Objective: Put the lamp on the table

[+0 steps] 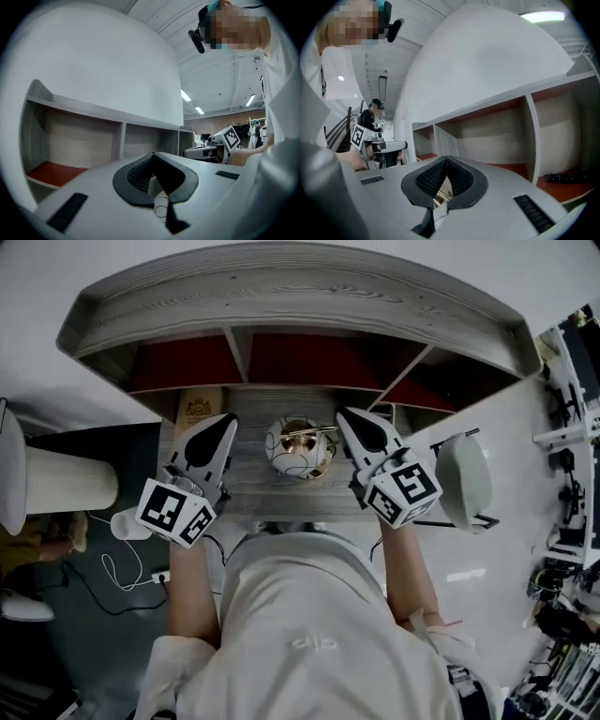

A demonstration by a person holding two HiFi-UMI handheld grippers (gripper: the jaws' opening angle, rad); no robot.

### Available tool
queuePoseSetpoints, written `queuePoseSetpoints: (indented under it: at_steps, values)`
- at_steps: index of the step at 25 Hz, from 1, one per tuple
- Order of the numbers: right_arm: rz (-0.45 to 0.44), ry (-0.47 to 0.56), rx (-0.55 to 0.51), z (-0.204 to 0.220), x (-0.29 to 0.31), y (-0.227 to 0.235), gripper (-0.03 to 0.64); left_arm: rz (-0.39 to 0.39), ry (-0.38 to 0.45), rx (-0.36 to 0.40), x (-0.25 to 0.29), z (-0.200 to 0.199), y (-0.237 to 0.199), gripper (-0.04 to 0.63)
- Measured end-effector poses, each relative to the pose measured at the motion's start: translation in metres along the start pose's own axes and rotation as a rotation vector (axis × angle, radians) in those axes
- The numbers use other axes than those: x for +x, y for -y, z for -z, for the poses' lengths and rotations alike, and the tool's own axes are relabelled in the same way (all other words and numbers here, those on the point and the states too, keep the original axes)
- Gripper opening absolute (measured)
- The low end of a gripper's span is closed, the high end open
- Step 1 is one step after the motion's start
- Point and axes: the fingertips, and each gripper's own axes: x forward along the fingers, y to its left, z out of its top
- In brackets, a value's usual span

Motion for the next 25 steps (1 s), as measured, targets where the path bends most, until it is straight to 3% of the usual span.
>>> queuePoseSetpoints:
  at_steps: [6,13,25]
  values:
    - [-0.11,0.009,-0.041,-0.015,0.024,-0.044,0.031,-0.112,0.021,-0.046,-0.042,0.002,-0.02,0.015]
    - [-0.19,0.002,-0.073,-0.014,0.043,-0.078,0.031,-0.197,0.051,-0.038,-0.077,0.004,-0.029,0.015]
    - [-0.177,0.006,-0.089,-0.013,0.046,-0.083,0.031,-0.195,0.015,-0.027,-0.077,0.014,-0.029,0.015]
